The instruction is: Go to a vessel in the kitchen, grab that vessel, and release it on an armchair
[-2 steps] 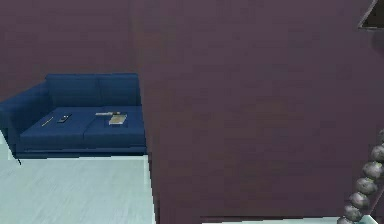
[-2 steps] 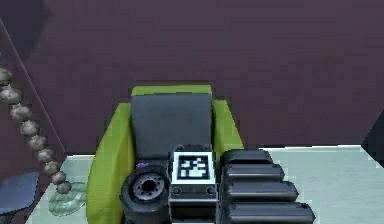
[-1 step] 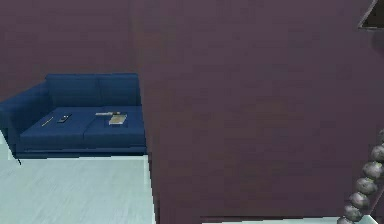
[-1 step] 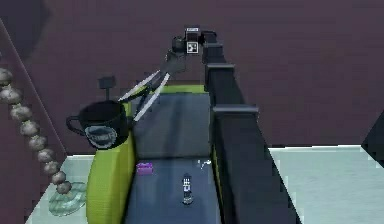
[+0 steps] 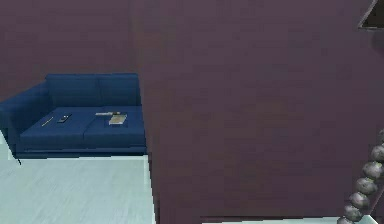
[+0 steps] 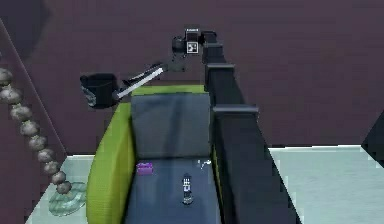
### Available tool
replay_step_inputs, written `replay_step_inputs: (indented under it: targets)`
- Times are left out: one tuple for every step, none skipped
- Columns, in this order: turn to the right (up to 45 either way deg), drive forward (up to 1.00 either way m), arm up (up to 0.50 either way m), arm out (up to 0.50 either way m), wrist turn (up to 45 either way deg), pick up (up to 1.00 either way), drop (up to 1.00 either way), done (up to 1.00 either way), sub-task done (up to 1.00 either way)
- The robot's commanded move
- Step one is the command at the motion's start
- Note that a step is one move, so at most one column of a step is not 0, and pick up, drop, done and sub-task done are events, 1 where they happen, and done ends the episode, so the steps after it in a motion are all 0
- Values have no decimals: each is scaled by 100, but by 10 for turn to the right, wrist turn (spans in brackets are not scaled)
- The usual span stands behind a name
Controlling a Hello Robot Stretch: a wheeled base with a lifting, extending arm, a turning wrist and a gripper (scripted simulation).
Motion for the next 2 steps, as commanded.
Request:
replay_step_inputs:
  targets:
    - [0, 0, 0, 0, 450, 0, 0, 0, 0]
    - [0, 0, 0, 0, 330, 0, 0, 0, 0]
